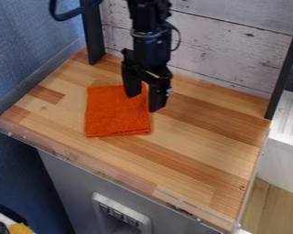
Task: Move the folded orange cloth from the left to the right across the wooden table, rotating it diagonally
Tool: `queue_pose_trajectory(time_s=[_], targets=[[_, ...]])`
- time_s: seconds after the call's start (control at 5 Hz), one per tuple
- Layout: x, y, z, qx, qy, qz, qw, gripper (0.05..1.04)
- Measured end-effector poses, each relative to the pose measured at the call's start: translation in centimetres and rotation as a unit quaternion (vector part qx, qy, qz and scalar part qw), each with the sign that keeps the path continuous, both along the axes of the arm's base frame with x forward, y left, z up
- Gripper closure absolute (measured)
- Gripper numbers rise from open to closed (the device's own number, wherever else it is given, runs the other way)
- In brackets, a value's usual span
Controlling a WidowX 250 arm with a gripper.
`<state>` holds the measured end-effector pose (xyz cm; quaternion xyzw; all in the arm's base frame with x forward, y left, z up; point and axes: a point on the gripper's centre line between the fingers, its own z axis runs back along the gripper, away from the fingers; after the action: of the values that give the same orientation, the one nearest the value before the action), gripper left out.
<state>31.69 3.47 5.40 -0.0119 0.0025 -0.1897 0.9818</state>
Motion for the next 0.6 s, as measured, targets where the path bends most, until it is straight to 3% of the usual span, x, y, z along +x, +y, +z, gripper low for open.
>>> queue_pose_trajectory(time_s=[0.4,0.6], targets=[[-0.1,1.7,0.2,0.006,-0.029,-0.083,0.9961,0.086],[-0.2,2.1,0.2,0.006,-0.031,-0.112,0.9932,0.143]])
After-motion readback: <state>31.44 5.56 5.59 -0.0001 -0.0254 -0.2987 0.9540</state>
